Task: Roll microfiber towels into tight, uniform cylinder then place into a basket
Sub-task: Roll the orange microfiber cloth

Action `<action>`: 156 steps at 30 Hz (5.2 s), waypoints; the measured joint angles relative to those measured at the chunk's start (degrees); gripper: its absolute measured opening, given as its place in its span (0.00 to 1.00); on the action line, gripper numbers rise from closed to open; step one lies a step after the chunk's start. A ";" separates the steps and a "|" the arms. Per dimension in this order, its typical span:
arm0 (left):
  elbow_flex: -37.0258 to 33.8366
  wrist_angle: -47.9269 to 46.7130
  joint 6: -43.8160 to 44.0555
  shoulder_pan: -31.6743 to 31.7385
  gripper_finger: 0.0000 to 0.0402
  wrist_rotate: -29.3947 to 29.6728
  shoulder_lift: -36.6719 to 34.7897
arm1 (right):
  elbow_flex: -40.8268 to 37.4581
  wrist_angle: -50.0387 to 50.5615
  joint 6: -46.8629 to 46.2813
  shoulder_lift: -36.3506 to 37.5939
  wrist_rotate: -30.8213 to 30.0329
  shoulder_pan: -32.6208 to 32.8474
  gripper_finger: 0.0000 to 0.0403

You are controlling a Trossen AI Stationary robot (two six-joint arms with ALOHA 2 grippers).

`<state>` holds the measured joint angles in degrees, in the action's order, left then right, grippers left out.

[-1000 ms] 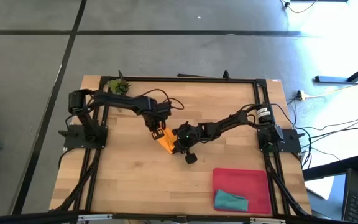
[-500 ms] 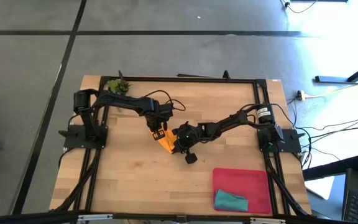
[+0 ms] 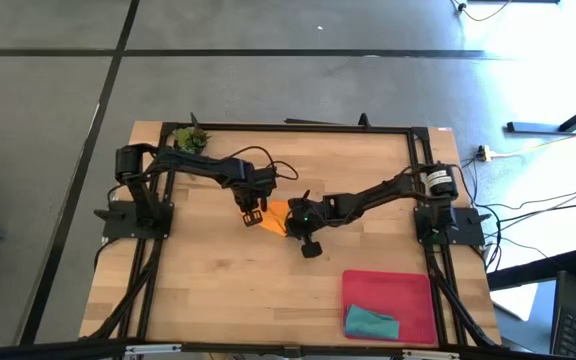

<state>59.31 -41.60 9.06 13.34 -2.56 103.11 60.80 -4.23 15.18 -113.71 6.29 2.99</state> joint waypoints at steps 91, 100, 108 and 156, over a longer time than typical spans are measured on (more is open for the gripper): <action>-0.26 1.11 -0.24 -5.20 0.22 7.50 0.04 | 0.35 5.57 -29.55 1.97 3.30 -14.00 0.28; -0.26 1.22 -0.24 -5.16 0.22 7.58 0.04 | 0.24 9.90 -25.34 6.82 0.78 -13.99 0.27; -0.28 1.35 -0.25 -5.15 0.22 7.61 0.04 | 0.25 18.62 -25.42 12.51 -4.54 -12.27 0.27; -0.31 1.58 -0.30 -5.24 0.22 7.73 0.07 | 0.32 0.44 -12.87 4.82 -3.68 -5.64 0.27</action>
<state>59.00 -40.03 8.75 8.10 5.17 103.18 61.11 -3.79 2.30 -108.89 2.61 -2.65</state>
